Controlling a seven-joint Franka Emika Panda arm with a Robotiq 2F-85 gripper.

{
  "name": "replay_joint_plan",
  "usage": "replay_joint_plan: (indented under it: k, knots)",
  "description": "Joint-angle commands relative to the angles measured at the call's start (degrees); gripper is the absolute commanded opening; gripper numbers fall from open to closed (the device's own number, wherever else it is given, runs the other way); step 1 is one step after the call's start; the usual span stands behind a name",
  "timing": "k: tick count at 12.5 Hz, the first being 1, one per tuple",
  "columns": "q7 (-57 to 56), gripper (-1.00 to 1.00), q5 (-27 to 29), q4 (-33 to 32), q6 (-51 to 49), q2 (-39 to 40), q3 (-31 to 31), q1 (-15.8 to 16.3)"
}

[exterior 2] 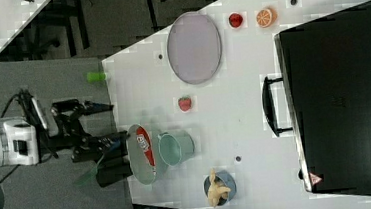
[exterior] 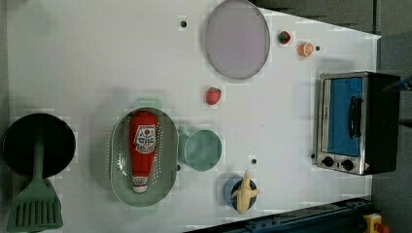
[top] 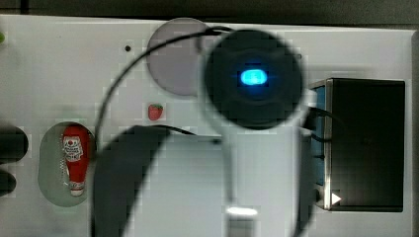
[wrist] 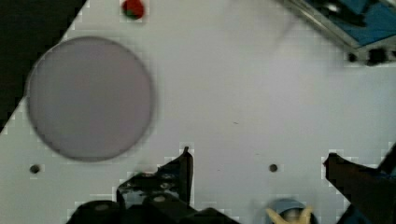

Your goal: Pick Ketchup from the table and place it in strainer.

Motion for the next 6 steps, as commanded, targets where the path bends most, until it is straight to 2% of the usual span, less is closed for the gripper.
replay_joint_plan:
  k: [1,6]
  knots:
    - [-0.8,1.00,0.9,1.8,-2.8,0.1,1.2,1.3]
    - [-2.6,1.00,0.9,2.2,-3.2,0.5,-0.3,1.2]
